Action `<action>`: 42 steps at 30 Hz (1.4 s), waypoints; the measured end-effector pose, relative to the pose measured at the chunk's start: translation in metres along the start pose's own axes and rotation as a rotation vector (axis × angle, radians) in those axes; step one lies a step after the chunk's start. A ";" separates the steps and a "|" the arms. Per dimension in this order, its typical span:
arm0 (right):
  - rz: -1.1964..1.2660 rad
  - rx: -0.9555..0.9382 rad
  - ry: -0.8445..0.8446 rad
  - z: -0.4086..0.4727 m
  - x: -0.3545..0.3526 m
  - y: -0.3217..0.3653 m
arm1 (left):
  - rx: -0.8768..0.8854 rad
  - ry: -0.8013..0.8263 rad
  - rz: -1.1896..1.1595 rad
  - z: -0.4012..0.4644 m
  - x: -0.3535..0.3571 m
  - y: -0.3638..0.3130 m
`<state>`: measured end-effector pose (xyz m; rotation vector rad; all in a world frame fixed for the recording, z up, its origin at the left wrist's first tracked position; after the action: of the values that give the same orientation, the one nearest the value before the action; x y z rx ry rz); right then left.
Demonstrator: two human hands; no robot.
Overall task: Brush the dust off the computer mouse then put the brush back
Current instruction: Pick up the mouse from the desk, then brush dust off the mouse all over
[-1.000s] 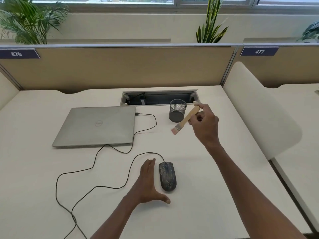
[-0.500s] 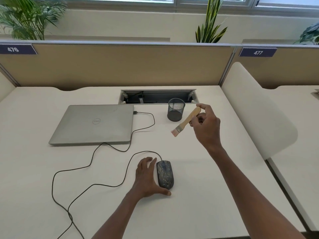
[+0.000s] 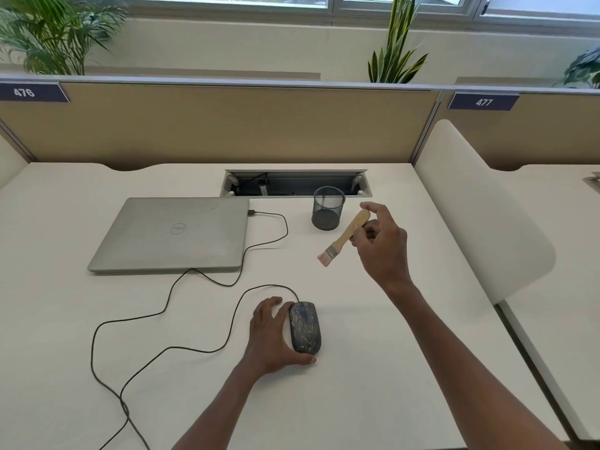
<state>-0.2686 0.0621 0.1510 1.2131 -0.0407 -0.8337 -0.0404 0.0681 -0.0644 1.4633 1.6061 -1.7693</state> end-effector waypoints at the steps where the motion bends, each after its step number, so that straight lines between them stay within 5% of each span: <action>1: -0.002 -0.002 0.001 -0.001 -0.001 0.001 | -0.001 -0.003 -0.010 0.000 0.000 0.001; 22: 0.053 0.054 -0.276 -0.106 -0.007 0.065 | 0.119 0.085 -0.343 -0.079 -0.046 0.011; 42: 0.113 0.029 -0.147 -0.183 -0.018 0.110 | 0.204 0.053 -0.375 -0.174 -0.070 0.001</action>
<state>-0.1397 0.2306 0.1784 1.1642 -0.2389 -0.8242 0.0678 0.1938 0.0224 1.3696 1.8721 -2.1713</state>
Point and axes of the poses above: each hand's wrist, its own z-axis towards the middle knuckle, its own x-axis out of the palm, y = z × x, the point moved 9 cm from there along z, towards the middle knuckle, and after that the axes turned 9 degrees about z, right-handed, at the moved point
